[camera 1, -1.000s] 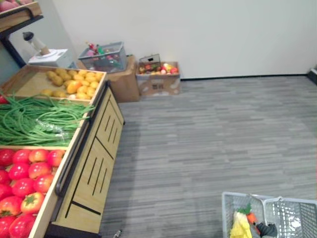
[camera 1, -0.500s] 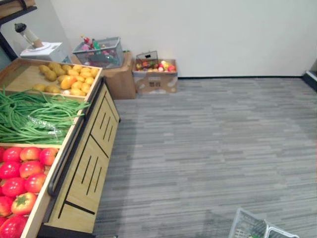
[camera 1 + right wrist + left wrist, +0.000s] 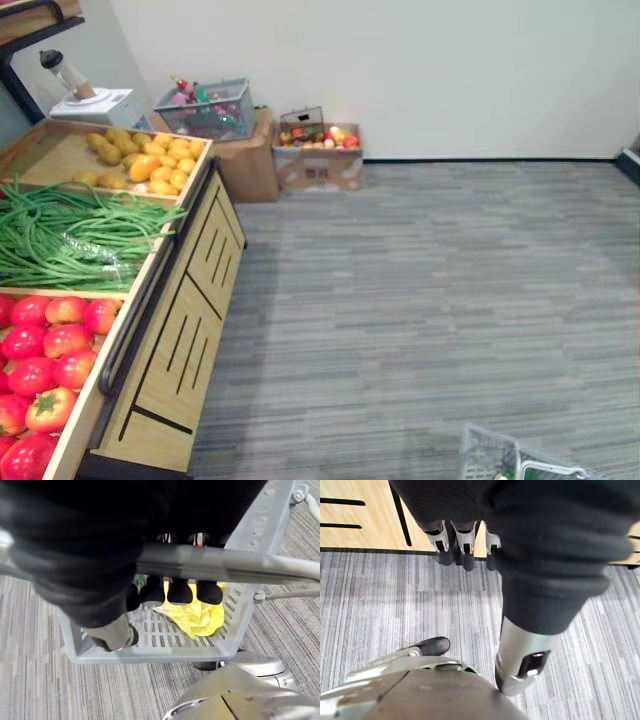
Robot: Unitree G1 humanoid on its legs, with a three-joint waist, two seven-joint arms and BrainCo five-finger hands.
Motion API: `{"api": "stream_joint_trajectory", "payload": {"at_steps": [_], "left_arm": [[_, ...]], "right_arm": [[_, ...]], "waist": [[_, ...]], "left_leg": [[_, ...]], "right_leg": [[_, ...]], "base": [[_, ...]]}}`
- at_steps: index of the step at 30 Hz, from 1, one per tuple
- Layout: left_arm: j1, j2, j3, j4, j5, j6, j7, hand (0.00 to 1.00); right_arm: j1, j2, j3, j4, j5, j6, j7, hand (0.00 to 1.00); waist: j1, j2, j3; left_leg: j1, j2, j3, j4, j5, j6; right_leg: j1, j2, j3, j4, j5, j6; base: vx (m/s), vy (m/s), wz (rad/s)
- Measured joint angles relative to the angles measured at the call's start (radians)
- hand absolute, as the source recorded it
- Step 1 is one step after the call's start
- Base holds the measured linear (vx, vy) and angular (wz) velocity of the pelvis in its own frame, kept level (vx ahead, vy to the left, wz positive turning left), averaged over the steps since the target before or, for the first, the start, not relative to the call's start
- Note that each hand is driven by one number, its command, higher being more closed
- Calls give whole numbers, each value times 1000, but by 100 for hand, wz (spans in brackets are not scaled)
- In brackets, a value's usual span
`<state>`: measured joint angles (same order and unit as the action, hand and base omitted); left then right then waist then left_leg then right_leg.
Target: Pick vegetable in the basket
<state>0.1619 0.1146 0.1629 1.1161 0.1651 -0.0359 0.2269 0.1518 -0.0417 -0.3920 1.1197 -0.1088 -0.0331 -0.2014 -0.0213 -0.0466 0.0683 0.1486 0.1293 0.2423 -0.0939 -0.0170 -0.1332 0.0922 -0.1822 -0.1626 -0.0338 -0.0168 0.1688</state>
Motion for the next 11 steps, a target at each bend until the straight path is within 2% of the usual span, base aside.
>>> {"api": "stream_joint_trajectory", "payload": {"at_steps": [11], "left_arm": [[-10,1,-20,20,-4,-5,4,0]], "right_arm": [[-3,-1,14,19,0,-1,1,100]], "waist": [[1,11,-6]], "left_leg": [[-7,0,-4,0,-1,-2]], "right_leg": [[2,2,-3,-12,2,3]], "base": [[-7,-1,0]]}}
